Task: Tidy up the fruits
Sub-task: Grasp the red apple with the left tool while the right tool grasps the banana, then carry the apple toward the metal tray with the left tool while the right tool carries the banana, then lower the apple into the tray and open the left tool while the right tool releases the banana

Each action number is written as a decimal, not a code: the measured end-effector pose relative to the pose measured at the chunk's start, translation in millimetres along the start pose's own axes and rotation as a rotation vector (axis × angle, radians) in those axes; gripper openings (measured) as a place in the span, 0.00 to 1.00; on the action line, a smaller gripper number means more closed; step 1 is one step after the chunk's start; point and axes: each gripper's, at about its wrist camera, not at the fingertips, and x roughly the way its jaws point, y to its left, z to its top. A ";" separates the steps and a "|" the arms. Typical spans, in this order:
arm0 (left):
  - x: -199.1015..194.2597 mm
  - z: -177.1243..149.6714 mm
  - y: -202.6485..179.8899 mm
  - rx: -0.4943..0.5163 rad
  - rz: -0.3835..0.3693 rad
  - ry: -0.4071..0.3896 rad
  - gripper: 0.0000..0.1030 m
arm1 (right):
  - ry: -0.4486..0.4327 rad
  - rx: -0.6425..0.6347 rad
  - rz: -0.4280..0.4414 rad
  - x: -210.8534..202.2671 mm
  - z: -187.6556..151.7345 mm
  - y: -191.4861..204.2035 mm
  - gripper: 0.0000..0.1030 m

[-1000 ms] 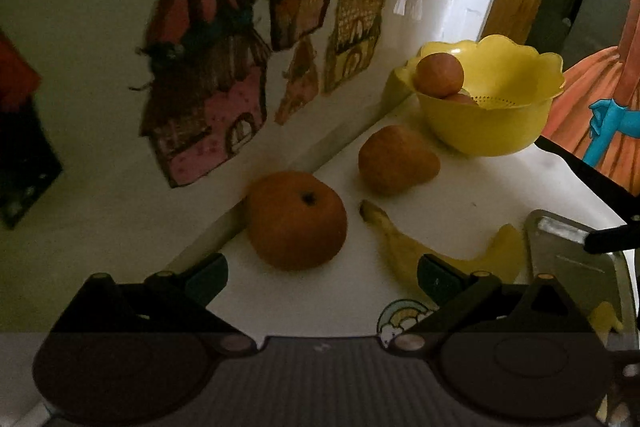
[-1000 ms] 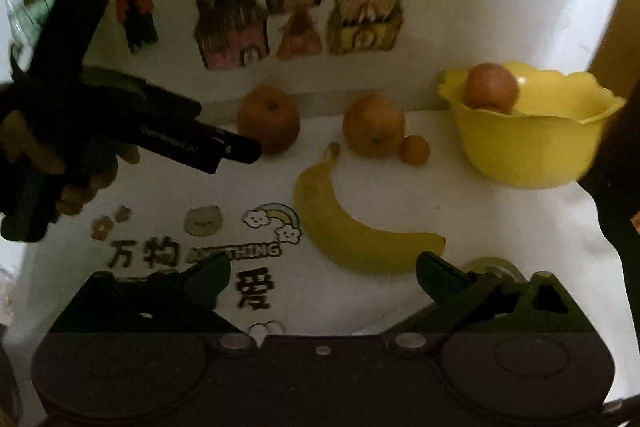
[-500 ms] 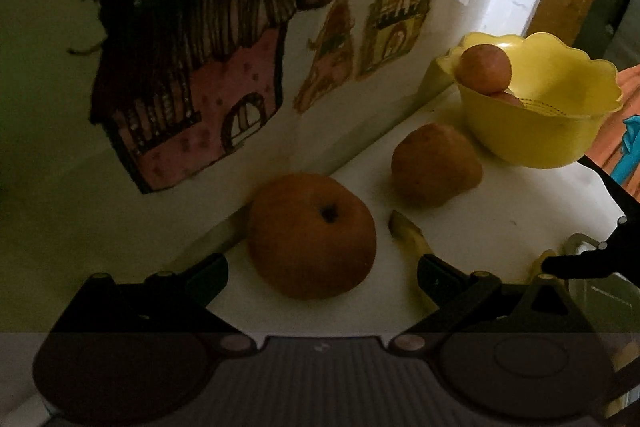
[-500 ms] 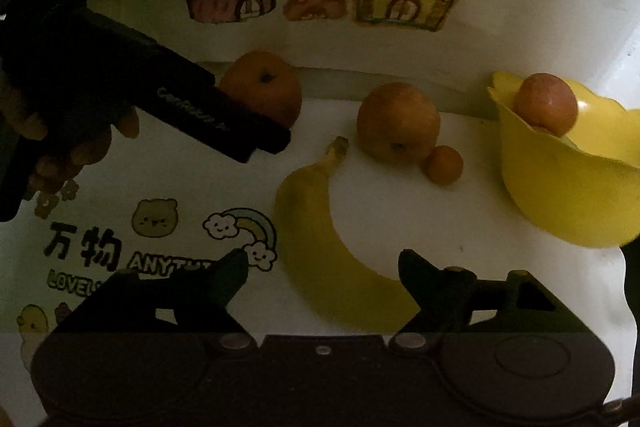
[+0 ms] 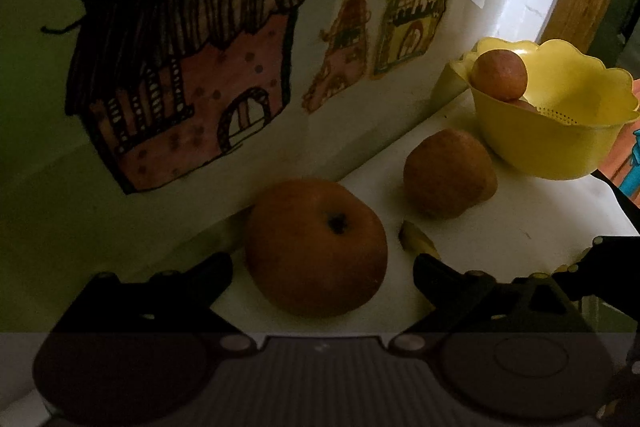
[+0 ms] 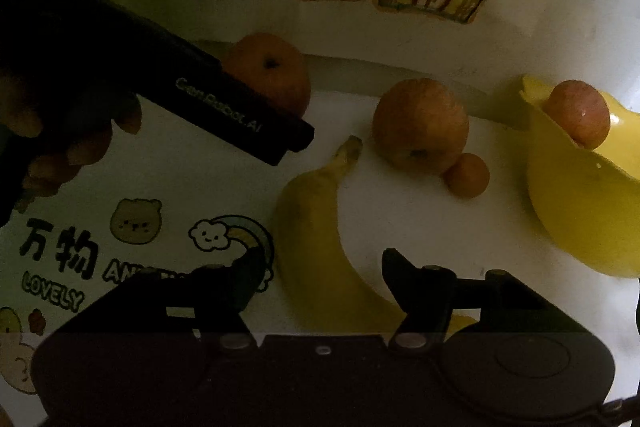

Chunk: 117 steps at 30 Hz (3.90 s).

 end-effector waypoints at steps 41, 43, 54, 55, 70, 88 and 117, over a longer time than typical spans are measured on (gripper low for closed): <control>-32.6 -35.4 21.1 -0.129 -0.102 -0.054 0.72 | -0.116 0.220 0.028 -42.2 -2.7 0.2 0.38; -34.8 -36.8 21.5 -0.133 -0.102 -0.053 0.72 | -0.137 0.240 0.036 -51.5 -5.6 3.0 0.38; -42.1 -44.5 2.1 -0.096 -0.123 -0.072 0.72 | -0.277 0.406 0.019 -81.9 -24.5 -1.8 0.37; -42.8 -45.0 -1.6 -0.085 -0.124 -0.076 0.72 | -0.293 0.428 0.011 -86.9 -28.1 -3.6 0.36; -54.0 -39.6 -76.0 0.024 -0.243 -0.107 0.72 | -0.410 0.565 -0.100 -175.0 -60.7 -22.7 0.36; -48.1 -53.8 -177.9 0.269 -0.457 -0.080 0.72 | -0.190 0.653 -0.344 -214.1 -126.4 -31.2 0.36; -28.6 -66.6 -185.2 0.402 -0.431 0.041 0.72 | 0.101 0.376 -0.276 -112.9 -66.1 -67.4 0.36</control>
